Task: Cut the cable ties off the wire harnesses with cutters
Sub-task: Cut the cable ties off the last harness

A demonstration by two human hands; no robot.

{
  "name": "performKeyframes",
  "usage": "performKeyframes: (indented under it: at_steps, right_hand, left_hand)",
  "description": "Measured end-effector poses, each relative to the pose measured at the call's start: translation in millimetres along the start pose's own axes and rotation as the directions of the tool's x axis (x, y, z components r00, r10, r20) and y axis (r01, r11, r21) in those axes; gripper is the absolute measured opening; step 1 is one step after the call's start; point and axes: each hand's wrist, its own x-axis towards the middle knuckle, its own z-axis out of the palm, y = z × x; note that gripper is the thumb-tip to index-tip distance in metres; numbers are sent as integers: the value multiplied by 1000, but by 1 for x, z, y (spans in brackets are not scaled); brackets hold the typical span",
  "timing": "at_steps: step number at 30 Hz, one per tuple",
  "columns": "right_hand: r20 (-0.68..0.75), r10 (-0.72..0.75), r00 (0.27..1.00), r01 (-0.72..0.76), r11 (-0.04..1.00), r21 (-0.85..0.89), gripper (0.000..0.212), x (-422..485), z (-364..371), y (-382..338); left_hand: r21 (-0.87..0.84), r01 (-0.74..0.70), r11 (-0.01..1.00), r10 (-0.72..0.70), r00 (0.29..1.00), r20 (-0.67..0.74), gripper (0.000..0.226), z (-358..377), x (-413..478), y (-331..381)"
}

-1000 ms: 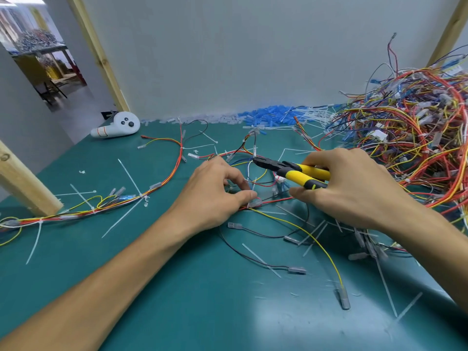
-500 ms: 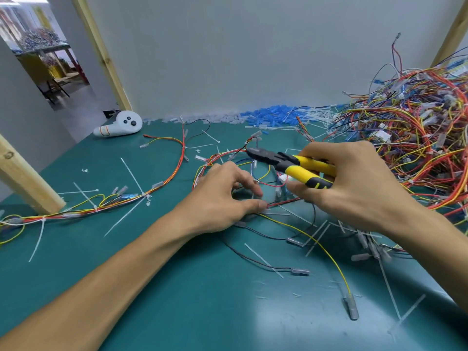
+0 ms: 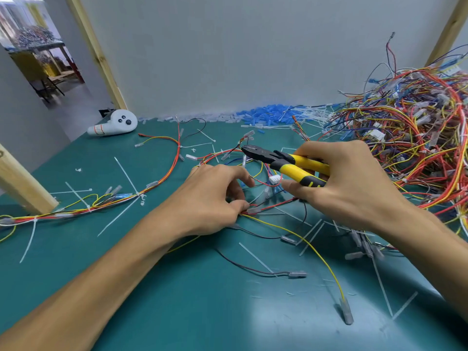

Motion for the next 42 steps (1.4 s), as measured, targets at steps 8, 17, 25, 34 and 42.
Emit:
performKeyframes:
  at_steps: [8, 17, 25, 34, 42]
  right_hand:
    - [-1, -4, 1000, 4, 1000, -9, 28, 0, 2, 1]
    - [21, 11, 1000, -11, 1000, -13, 30, 0, -2, -3]
    - [30, -27, 999, 26, 999, 32, 36, 1, -9, 0]
    - [98, -75, 992, 99, 958, -268, 49, 1, -10, 4]
    - [119, -128, 985, 155, 954, -258, 37, 0, -12, 0]
  left_hand:
    - [-78, 37, 996, -38, 999, -13, 27, 6, 0, 0]
    - [-551, 105, 828, -87, 994, 60, 17, 2, 6, -5]
    - [-752, -62, 656, -184, 953, -239, 12, -5, 9, -7]
    - [-379, -198, 904, -24, 861, -508, 12, 0, 7, -5]
    - [-354, -232, 906, 9, 848, -531, 12, -1, 4, -3]
